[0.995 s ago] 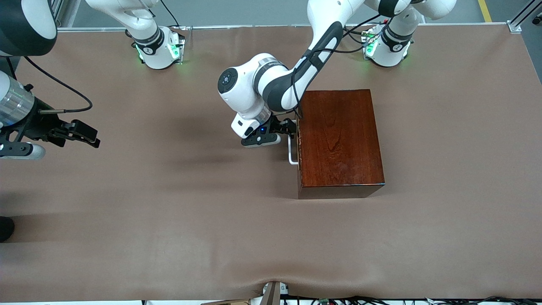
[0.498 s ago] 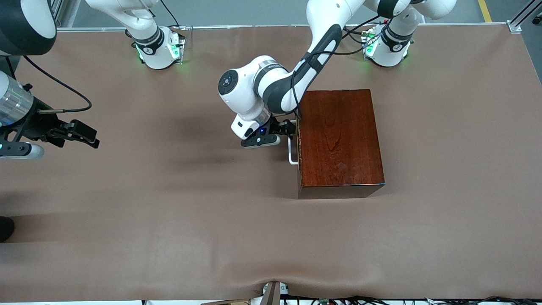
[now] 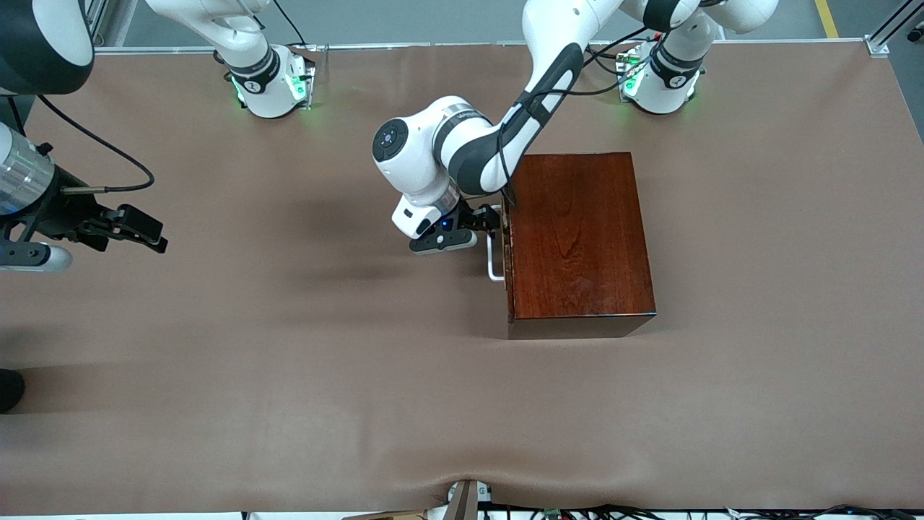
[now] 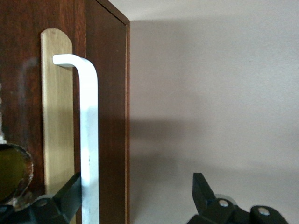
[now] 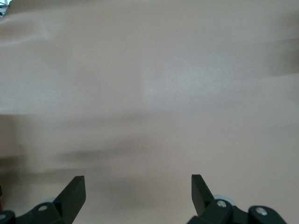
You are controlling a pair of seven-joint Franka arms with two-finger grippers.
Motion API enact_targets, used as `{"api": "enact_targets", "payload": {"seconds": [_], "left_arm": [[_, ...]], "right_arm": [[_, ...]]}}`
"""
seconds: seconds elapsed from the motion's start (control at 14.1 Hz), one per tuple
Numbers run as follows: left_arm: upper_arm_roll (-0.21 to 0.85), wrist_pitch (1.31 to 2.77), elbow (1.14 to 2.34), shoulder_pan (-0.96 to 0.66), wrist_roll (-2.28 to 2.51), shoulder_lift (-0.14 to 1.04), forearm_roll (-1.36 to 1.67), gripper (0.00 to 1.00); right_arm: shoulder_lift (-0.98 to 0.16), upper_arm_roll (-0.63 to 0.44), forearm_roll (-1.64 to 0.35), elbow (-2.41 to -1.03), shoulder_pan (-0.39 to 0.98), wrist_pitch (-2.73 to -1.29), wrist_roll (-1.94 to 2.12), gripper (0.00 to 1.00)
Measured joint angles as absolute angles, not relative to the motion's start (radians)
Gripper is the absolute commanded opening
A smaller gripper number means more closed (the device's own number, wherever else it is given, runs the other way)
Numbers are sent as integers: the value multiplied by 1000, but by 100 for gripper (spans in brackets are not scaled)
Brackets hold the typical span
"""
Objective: Open drawer, take yellow block, close drawer
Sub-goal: 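Pull the drawer open by its handle with the left gripper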
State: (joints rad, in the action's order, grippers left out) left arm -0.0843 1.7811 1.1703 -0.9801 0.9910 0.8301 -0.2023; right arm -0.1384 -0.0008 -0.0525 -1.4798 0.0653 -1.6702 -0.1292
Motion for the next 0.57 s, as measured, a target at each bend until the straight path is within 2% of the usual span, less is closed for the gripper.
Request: {"api": "enact_targets", "payload": {"seconds": [0.57], "left_arm": [[-72,1890,1166,-982,1043,834,-171,100]], "right_arm": [[-138,-2,-53,-1480,65,-1670,-129,100]]}}
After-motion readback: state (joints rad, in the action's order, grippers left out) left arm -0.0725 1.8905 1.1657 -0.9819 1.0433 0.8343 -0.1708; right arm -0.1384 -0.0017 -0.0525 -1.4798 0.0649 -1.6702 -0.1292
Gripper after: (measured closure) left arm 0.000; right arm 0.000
